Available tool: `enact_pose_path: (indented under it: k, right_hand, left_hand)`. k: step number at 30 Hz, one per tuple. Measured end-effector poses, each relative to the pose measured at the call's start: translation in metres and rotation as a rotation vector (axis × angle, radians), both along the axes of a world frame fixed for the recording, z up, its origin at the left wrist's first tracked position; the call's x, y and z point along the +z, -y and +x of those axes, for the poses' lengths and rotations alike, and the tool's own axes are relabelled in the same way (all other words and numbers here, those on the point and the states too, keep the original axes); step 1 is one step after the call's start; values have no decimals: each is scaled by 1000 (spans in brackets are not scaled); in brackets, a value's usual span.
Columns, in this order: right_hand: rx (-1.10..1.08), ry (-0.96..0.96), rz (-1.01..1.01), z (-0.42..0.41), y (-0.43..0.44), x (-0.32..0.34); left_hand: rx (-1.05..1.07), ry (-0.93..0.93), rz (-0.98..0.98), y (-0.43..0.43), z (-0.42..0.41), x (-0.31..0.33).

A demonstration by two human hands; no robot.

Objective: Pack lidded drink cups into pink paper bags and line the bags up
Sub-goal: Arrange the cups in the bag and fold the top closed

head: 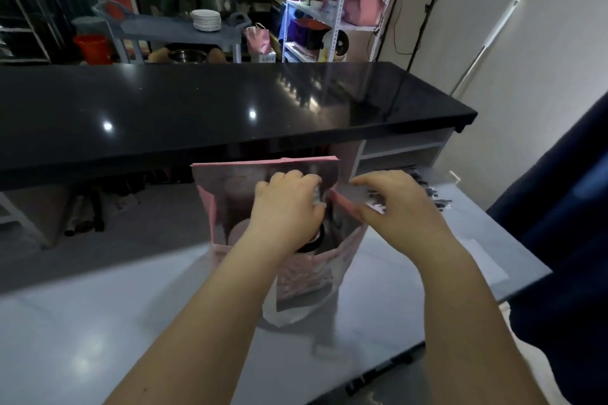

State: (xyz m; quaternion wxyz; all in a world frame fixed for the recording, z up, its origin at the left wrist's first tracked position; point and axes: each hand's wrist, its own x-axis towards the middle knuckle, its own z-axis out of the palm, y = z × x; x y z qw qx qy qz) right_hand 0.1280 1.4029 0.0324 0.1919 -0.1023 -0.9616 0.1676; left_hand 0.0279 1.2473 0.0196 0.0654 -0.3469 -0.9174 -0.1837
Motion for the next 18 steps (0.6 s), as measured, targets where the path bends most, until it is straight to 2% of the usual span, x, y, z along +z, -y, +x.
enact_pose_path:
  k: [6, 12, 18]
  right_hand:
    - [-204, 20, 67, 57, -22, -1]
    - [-440, 141, 5, 112, -50, -25]
    - [-482, 179, -140, 133, -89, -64]
  left_hand:
    - [-71, 52, 258, -63, 38, 6]
    - [-299, 55, 173, -124, 88, -13]
    - [-279, 90, 32, -165, 108, -59]
